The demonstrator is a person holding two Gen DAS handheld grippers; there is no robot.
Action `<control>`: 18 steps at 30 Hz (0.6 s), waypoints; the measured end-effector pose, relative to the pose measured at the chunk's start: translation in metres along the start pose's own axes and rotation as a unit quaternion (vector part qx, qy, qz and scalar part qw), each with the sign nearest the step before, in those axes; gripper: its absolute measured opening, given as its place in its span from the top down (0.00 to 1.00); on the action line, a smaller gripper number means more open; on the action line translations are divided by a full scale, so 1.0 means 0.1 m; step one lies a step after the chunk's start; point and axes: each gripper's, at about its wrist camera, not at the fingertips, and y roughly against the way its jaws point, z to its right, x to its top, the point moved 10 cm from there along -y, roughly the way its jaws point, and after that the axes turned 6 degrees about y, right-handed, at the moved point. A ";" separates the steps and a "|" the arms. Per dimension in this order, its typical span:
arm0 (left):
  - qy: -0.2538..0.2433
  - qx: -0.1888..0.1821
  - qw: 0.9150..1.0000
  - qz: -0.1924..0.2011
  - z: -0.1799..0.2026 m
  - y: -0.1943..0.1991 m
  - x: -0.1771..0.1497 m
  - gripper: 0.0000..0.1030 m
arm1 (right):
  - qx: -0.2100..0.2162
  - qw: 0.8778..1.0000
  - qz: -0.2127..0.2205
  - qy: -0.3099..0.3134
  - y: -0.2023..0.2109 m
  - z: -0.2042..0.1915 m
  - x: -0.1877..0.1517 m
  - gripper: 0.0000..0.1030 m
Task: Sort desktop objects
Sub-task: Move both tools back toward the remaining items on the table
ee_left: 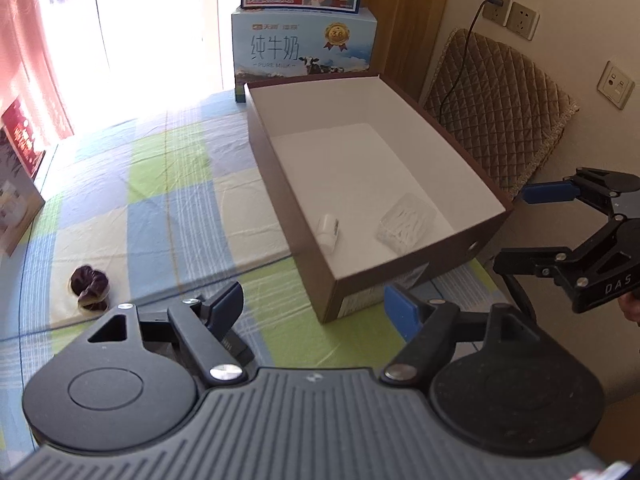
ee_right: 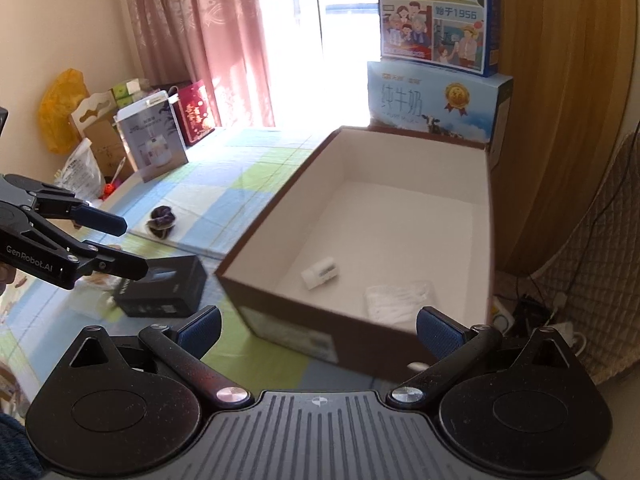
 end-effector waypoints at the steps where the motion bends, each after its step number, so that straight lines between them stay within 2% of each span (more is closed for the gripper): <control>1: 0.003 0.002 1.000 -0.001 -0.04 0.04 -0.05 0.28 | 0.004 1.000 0.000 0.000 0.01 -0.06 -0.02 0.02; 13: 0.062 0.058 0.996 -0.007 -0.66 0.43 -0.57 0.27 | 0.058 0.998 -0.016 0.009 -0.10 -0.64 -0.11 0.02; 18: 0.087 0.080 0.993 -0.008 -0.87 0.56 -0.76 0.27 | 0.100 0.994 -0.024 0.023 -0.24 -0.91 -0.11 0.02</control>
